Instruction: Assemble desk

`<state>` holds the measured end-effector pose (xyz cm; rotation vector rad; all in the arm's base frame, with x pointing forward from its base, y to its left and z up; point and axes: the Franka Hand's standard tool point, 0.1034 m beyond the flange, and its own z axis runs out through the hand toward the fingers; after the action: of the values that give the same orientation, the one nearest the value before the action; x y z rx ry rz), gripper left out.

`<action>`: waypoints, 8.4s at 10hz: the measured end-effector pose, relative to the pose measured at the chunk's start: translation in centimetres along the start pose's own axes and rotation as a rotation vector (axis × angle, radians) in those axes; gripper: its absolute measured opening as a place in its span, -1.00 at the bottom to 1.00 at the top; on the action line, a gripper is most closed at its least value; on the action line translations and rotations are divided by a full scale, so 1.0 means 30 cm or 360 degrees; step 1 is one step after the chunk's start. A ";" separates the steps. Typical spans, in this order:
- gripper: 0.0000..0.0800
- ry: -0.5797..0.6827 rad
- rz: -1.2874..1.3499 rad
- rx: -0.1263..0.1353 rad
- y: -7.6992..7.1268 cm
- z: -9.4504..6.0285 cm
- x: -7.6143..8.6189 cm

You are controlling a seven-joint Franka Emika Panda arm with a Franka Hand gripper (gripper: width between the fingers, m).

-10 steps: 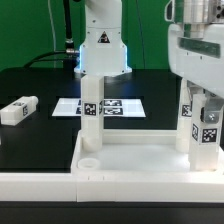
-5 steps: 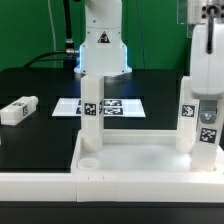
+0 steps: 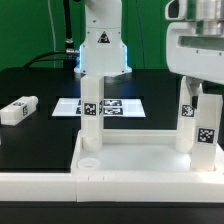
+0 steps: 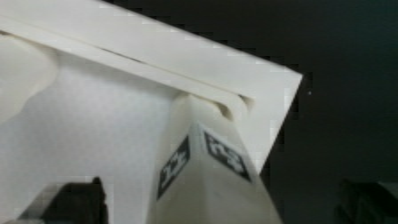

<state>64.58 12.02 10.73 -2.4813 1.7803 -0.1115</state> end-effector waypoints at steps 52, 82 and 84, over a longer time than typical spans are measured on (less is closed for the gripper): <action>0.62 -0.0021 -0.0460 0.0169 0.308 -0.203 0.279; 0.62 -0.1538 -0.1380 -0.0717 1.079 0.042 0.793; 0.62 -0.1485 -0.1387 -0.0742 1.123 0.111 0.822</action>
Offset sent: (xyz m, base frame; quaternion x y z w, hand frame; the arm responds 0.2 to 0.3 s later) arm 0.0069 0.0006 0.0093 -0.0382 -0.0104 -0.4358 0.8992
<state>41.13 -22.00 3.87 -2.6399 0.3419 1.2748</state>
